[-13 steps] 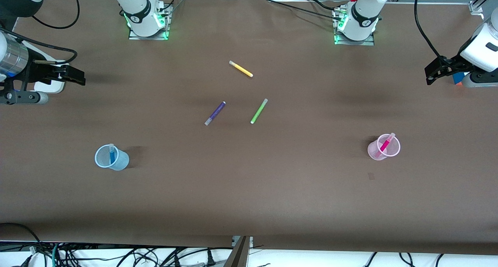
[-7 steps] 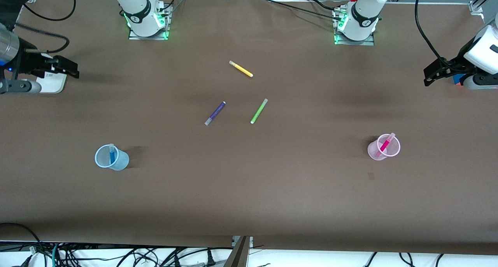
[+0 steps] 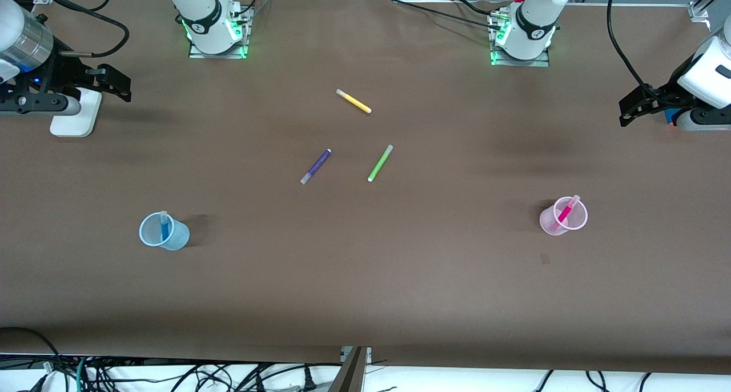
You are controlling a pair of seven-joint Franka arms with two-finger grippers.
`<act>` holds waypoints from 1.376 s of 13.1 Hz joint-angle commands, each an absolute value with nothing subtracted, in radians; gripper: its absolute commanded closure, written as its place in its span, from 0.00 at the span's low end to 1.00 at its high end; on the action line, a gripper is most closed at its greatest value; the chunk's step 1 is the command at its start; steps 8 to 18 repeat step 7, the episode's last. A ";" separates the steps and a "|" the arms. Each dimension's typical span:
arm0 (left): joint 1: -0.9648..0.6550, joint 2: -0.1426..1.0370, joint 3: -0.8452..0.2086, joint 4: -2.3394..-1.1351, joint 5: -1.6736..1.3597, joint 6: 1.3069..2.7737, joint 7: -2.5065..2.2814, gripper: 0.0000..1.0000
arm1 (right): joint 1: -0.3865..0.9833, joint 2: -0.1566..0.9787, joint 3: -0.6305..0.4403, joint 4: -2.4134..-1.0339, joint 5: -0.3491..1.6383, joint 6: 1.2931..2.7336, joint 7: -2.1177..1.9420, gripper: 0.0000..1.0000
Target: Place pink and blue markers in matching cups
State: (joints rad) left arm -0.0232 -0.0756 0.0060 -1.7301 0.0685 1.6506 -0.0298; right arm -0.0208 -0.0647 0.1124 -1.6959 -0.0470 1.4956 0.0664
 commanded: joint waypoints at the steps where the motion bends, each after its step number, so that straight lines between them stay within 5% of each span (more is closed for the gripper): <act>1: -0.040 -0.061 0.023 -1.700 0.052 1.644 -0.014 0.00 | -0.018 -0.089 0.107 -1.723 -0.032 1.514 0.072 0.01; 18: -0.041 -0.063 0.023 -1.700 0.052 1.643 -0.014 0.00 | -0.018 -0.084 0.107 -1.717 -0.015 1.513 0.087 0.01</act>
